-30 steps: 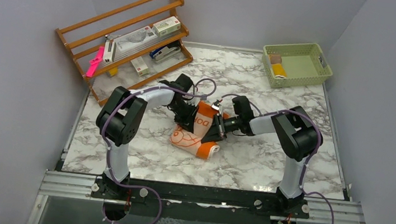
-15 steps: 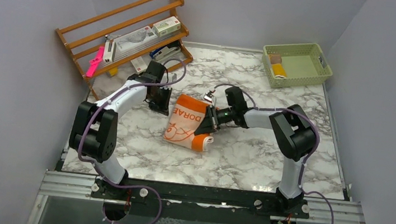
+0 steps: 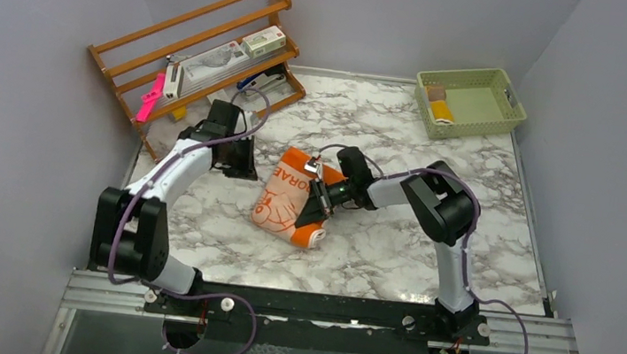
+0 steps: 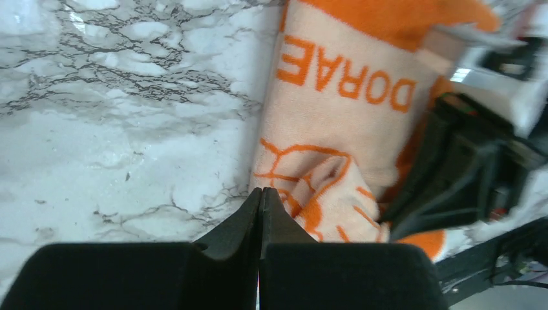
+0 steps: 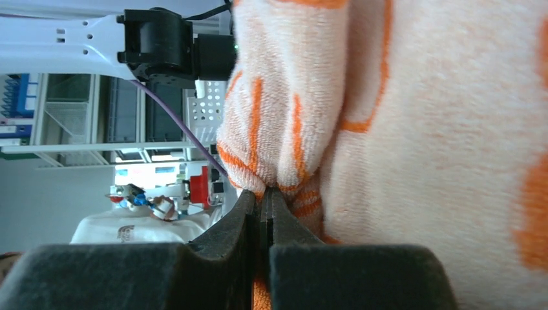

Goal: Roll the towels
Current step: Roll the towel at the center of the board.

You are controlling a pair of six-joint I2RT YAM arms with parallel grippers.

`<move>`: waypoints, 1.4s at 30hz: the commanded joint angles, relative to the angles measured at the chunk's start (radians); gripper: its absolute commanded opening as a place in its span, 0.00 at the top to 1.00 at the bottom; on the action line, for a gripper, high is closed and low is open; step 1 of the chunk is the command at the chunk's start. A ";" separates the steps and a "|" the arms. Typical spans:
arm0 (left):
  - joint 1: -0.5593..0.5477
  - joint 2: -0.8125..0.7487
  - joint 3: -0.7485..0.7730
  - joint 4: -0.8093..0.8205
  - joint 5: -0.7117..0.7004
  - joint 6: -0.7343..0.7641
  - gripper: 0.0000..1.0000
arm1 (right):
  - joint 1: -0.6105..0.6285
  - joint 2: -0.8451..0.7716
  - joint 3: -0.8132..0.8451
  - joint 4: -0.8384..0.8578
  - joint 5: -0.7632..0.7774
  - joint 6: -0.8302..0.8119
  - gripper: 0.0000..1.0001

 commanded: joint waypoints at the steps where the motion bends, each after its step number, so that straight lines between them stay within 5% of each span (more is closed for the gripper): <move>1: 0.016 -0.185 -0.047 0.052 0.095 -0.099 1.00 | -0.003 0.075 -0.039 0.198 -0.037 0.130 0.99; 6: -0.048 -0.242 -0.182 0.174 0.361 -0.193 1.00 | -0.002 0.116 -0.037 0.256 -0.026 0.168 0.99; 12: -0.137 -0.180 -0.207 0.260 0.325 -0.278 1.00 | 0.002 0.127 -0.007 0.152 -0.005 0.097 0.99; 19: -0.160 -0.082 -0.049 0.199 0.115 -0.078 1.00 | 0.006 0.126 -0.010 0.119 -0.001 0.065 0.99; 25: -0.178 0.128 0.018 0.146 0.286 0.021 1.00 | 0.009 0.118 0.002 0.052 0.002 0.011 0.99; 38: -0.205 0.146 -0.092 0.033 0.145 0.097 1.00 | 0.009 0.142 0.078 -0.007 0.051 -0.020 0.99; 42: -0.205 0.154 -0.149 0.077 0.090 0.063 1.00 | 0.011 0.108 0.117 -0.092 0.132 -0.106 0.81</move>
